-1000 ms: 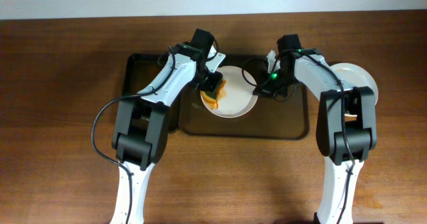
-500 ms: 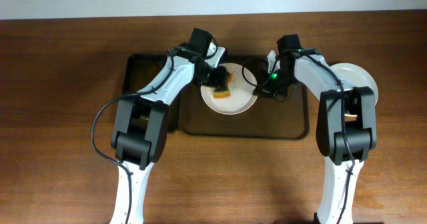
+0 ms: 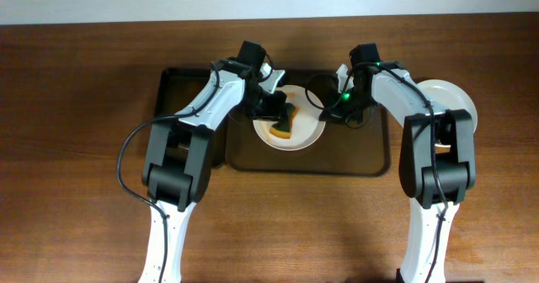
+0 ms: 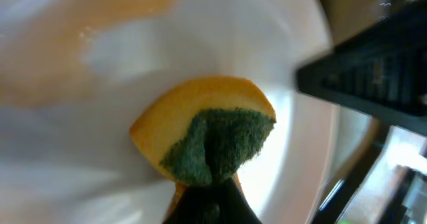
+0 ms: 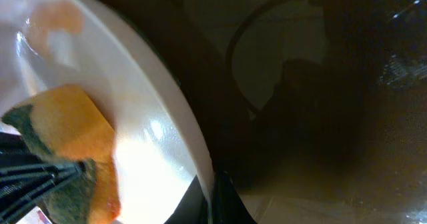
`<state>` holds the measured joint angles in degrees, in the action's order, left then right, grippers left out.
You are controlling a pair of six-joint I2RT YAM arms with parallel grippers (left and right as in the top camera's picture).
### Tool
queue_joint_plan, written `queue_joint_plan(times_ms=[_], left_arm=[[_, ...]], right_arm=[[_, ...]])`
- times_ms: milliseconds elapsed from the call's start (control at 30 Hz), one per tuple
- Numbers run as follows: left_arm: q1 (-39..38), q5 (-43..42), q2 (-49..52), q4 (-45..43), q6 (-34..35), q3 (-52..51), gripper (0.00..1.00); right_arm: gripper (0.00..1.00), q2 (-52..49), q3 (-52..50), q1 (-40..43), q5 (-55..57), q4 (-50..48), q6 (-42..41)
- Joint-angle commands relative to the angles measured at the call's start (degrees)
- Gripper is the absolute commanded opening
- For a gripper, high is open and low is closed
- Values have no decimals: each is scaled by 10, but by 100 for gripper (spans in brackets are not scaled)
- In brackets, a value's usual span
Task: Clean dirty plates on tray and stack at the side
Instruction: 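Lower the sponge onto the plate and scrub it with the left gripper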
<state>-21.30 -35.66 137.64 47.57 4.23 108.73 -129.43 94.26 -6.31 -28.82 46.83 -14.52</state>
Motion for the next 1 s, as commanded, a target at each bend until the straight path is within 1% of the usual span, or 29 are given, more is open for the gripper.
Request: queue_joint_plan(times_ms=[0, 67, 100, 167, 200, 233, 267, 333, 367, 400, 467, 533, 600, 667, 700, 767, 833, 867, 900, 967], left_arm=[[3, -90, 15, -41, -23, -9, 0], [6, -14, 16, -72, -18, -9, 0], [6, 104, 15, -85, 9, -9, 0], [5, 261, 15, -95, 28, -9, 0], [3, 312, 15, -101, 29, -8, 0], [0, 335, 15, -102, 34, -4, 0], [-5, 361, 15, -94, 42, 2, 0], [-24, 461, 15, -40, 75, 23, 0], [-40, 510, 15, 2, 84, 33, 0], [-52, 523, 15, 32, 83, 38, 0], [-71, 518, 15, 71, 83, 39, 0], [-92, 461, 15, 137, 74, 49, 0], [-98, 341, 15, 177, 42, 54, 0], [-89, 164, 15, 198, -14, 54, 0], [-85, 107, 15, 201, -43, 54, 0], [-76, 45, 15, 201, -86, 54, 0], [-64, 42, 15, 168, -95, 54, 0], [-55, 76, 16, 137, -65, 54, 0], [-46, 139, 16, 112, -16, 54, 0], [-32, 273, 16, 72, 54, 54, 0]], right_arm=[[4, -23, -19, -4, 24, 3, -5], [4, -23, -19, -4, 24, 2, -5], [4, -23, -19, -4, 24, 3, -5], [4, -23, -19, -4, 24, 3, -5], [4, -23, -19, -4, 24, 3, -5], [4, -23, -19, -4, 24, 3, -5], [4, -23, -19, -4, 24, 3, -5], [4, -23, -19, -4, 24, 3, -5], [4, -23, -19, -4, 25, 3, -5], [4, -23, -19, -4, 24, 2, -5], [4, -23, -19, -4, 24, 2, -5], [4, -23, -19, -4, 24, 3, -5], [4, -23, -19, -4, 24, 2, -5], [4, -23, -19, -4, 24, 2, -5], [4, -23, -19, -4, 24, 2, -5], [4, -23, -19, -4, 24, 3, -5], [4, -23, -19, -4, 24, 2, -5], [4, -23, -19, -4, 24, 3, -5], [4, -23, -19, -4, 24, 3, -5], [4, -23, -19, -4, 24, 3, -5]])
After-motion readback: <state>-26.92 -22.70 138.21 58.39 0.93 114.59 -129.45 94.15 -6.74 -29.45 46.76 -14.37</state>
